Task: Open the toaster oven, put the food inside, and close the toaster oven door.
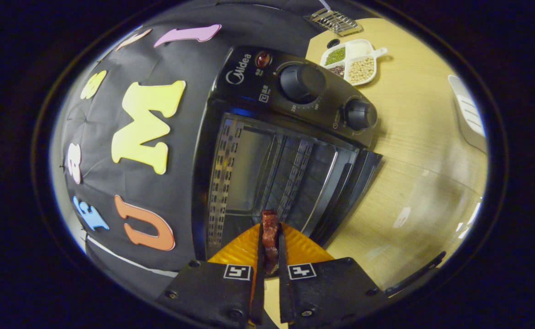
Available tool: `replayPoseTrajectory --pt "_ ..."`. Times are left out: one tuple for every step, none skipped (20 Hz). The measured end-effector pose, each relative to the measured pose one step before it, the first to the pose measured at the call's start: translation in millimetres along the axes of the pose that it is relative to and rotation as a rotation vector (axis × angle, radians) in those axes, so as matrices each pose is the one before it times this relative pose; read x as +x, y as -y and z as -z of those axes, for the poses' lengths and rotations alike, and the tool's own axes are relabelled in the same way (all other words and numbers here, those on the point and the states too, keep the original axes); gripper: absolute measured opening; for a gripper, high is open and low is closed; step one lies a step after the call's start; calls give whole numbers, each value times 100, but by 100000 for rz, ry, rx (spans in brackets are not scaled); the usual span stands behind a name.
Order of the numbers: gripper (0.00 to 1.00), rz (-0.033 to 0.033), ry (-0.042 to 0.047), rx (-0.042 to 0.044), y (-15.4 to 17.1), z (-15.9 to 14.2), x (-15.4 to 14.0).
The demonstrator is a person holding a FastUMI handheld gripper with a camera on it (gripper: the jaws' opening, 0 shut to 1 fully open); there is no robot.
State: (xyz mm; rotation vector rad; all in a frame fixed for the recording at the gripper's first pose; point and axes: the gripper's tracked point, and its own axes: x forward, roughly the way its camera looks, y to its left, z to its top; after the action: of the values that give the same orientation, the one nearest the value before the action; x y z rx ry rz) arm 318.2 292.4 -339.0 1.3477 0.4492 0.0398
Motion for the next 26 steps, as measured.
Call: replayPoseTrajectory --pt "16 963 656 344 277 35 872" --pt "16 1329 504 119 70 44 608" --pt "16 1297 962 -574 222 4 533" --pt "16 -273 1274 -113 -86 -95 604" --pt "16 635 -403 -638 -26 281 508" --pt "17 134 644 -382 -105 123 272" --pt "17 915 775 -510 -53 89 173" --pt "18 764 162 -2015 13 18 286" --pt "19 1588 625 -2637 226 35 199" --pt "22 1185 361 -2437 267 10 174" --pt "24 818 348 -2276 152 -57 123" --pt "28 519 25 -3573 -25 -183 60" --pt "30 -308 -474 -4479 -180 -64 -34" --pt "31 540 -128 -6121 -113 -234 -121" --pt "34 1374 309 -6782 142 -212 -116" --pt "37 1497 376 -5947 58 -80 2" --pt "41 1033 668 -5113 173 -64 -130" --pt "52 2052 1653 -5246 307 -195 -313" --pt "61 845 2368 -5860 177 -226 -591" --pt "70 789 1493 -6145 -12 -293 -276" --pt "79 25 544 -4425 -176 -261 -224" --pt "90 -685 -110 -3137 -14 253 -149" --pt "100 -488 -1822 -1528 -42 244 0" --pt "100 -88 -1230 -1585 14 184 -169" --pt "100 -148 -700 -2303 89 124 -300" --pt "100 -165 -909 -3154 8 363 -846"
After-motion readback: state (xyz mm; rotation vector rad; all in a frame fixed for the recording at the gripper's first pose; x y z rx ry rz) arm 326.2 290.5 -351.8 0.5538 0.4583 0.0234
